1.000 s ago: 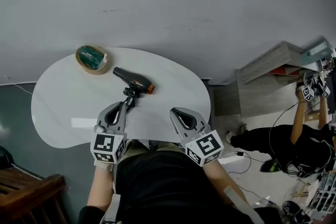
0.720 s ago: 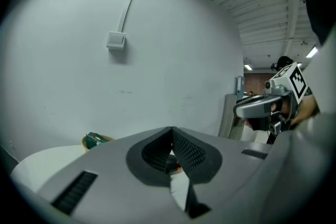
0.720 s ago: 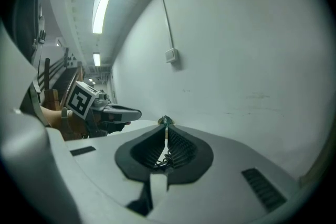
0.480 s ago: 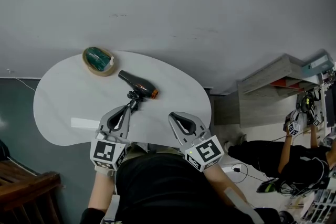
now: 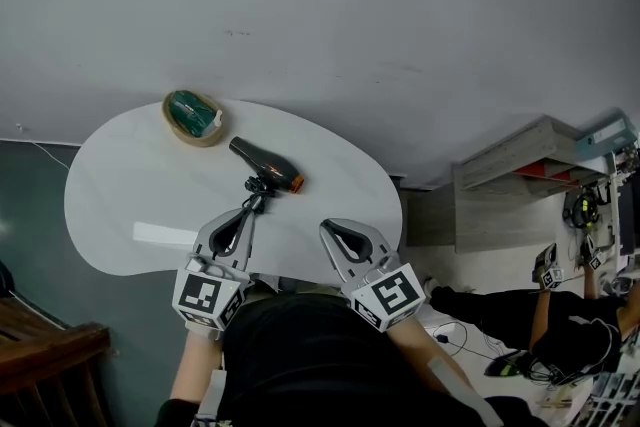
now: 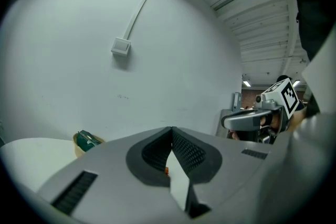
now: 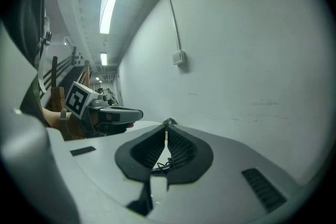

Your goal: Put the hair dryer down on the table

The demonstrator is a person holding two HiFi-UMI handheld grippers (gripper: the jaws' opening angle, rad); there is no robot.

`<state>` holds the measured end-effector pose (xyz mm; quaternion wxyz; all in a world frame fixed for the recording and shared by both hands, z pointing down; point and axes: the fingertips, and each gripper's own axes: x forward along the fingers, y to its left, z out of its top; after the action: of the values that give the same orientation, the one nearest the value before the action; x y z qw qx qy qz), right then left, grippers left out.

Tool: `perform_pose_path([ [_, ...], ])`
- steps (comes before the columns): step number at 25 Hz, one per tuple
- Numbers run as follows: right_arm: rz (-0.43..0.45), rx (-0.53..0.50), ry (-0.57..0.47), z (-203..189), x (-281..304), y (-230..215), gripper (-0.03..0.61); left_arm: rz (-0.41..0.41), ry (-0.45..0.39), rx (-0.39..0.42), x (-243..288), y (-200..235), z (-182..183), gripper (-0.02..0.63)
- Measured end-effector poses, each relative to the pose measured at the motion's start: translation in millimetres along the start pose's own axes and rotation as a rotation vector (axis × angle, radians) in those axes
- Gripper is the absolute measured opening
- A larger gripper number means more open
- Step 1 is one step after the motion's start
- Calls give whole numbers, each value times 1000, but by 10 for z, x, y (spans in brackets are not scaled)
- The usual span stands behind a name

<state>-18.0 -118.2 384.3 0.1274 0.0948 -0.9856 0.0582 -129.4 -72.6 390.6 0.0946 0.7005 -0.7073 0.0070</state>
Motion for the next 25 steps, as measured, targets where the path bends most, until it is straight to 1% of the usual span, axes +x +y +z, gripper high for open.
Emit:
perform_pose_path([
  [4, 2, -19, 21, -42, 20, 21, 25, 4, 8, -8, -2, 27, -16, 9],
  [10, 8, -10, 26, -78, 29, 21, 25, 8, 26, -55, -21, 73, -65, 9],
  [16, 3, 5, 32, -86, 35, 10, 25, 13, 29, -30, -27, 80, -36, 9],
  [21, 4, 11, 30, -86, 41, 6, 25, 16, 34, 12, -22, 52, -6, 9],
  [23, 5, 13, 28, -93, 41, 12, 25, 15, 39, 2, -31, 48, -21, 9],
  [25, 7, 12, 25, -93, 42, 15, 25, 10, 48, -26, -43, 42, -34, 8],
])
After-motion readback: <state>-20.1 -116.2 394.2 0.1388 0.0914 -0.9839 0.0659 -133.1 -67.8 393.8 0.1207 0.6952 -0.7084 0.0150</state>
